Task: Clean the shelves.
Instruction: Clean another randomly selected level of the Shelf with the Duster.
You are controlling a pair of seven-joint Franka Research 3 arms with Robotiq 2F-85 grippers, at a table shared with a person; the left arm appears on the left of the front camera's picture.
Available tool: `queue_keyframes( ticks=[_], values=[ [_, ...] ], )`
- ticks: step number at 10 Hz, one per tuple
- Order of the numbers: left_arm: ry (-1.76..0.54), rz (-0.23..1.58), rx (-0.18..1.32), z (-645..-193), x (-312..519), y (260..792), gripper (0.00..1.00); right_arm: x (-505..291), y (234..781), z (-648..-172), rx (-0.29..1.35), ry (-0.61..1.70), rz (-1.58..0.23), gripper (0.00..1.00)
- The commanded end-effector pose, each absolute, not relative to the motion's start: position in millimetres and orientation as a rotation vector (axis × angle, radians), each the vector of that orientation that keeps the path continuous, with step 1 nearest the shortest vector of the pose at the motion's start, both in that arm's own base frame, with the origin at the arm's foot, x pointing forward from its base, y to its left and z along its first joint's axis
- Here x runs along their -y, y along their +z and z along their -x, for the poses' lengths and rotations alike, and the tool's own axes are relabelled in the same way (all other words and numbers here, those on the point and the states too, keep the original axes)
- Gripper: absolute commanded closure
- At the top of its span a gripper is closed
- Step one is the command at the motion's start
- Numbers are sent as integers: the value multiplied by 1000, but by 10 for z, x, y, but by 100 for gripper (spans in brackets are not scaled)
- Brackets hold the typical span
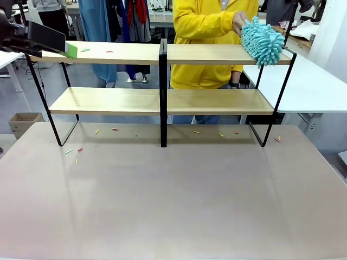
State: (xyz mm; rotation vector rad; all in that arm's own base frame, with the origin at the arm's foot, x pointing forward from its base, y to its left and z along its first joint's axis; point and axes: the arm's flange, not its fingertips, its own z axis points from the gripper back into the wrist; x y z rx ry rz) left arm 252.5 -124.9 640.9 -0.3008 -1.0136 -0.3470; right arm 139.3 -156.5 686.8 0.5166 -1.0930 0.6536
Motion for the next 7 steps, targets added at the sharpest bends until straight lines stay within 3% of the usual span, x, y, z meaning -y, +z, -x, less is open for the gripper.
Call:
queue_keyframes(
  ticks=[1, 5, 7],
  values=[
    [-343, 300, 1015, -2530, 1241, 6412, 0, 853, 6892, -1613, 1013, 859, -574, 88],
    [-343, 300, 1015, -2530, 1241, 6412, 0, -501, 6448, -1619, 696, 1086, -515, 88],
    [-343, 300, 1015, -2530, 1241, 6412, 0, -411, 6565, -1507, 764, 1071, -468, 88]
  ],
)
